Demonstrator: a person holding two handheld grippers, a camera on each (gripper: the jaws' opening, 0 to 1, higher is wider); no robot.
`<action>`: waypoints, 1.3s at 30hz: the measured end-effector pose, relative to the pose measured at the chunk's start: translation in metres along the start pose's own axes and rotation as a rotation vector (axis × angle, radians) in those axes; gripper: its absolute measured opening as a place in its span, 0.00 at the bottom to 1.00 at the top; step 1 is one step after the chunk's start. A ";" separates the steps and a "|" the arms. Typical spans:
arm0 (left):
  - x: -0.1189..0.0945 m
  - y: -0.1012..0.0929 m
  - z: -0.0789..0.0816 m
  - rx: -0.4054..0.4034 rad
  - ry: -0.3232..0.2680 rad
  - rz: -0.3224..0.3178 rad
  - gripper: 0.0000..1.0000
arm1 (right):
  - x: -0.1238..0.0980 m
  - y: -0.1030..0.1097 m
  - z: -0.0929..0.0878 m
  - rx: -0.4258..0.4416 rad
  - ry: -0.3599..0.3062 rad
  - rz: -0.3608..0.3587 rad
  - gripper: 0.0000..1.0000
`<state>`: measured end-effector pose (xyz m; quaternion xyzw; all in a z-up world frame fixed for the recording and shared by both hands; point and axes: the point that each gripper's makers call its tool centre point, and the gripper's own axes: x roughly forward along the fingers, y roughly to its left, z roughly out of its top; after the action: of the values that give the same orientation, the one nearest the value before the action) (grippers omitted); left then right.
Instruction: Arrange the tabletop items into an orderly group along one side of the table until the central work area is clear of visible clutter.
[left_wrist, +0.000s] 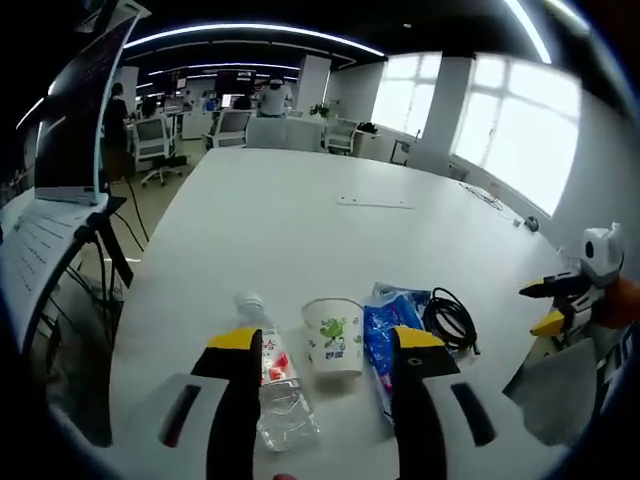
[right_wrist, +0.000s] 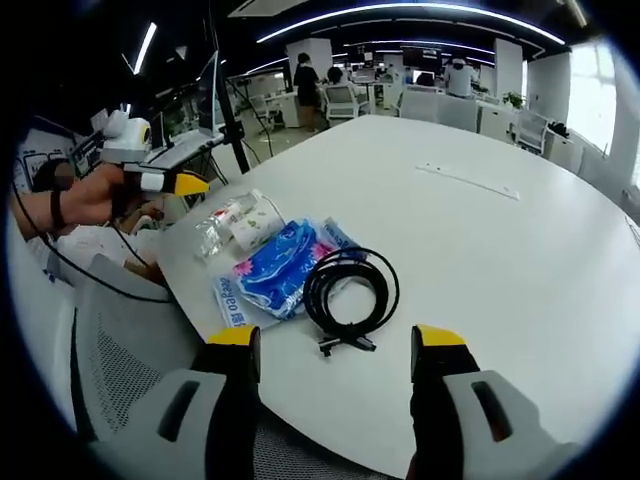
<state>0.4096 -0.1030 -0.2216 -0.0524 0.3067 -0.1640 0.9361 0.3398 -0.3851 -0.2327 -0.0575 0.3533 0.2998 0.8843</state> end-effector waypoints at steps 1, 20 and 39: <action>0.001 0.004 -0.001 -0.001 0.008 0.010 0.50 | 0.000 0.000 -0.001 -0.002 0.002 -0.001 0.60; 0.034 0.038 -0.034 -0.040 0.215 0.068 0.50 | 0.006 0.002 -0.007 0.017 0.011 0.007 0.60; 0.055 0.037 -0.050 -0.094 0.333 0.079 0.49 | 0.001 -0.007 -0.016 0.063 0.006 -0.018 0.60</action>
<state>0.4321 -0.0866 -0.3000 -0.0562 0.4667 -0.1190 0.8746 0.3348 -0.3956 -0.2458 -0.0338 0.3647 0.2806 0.8872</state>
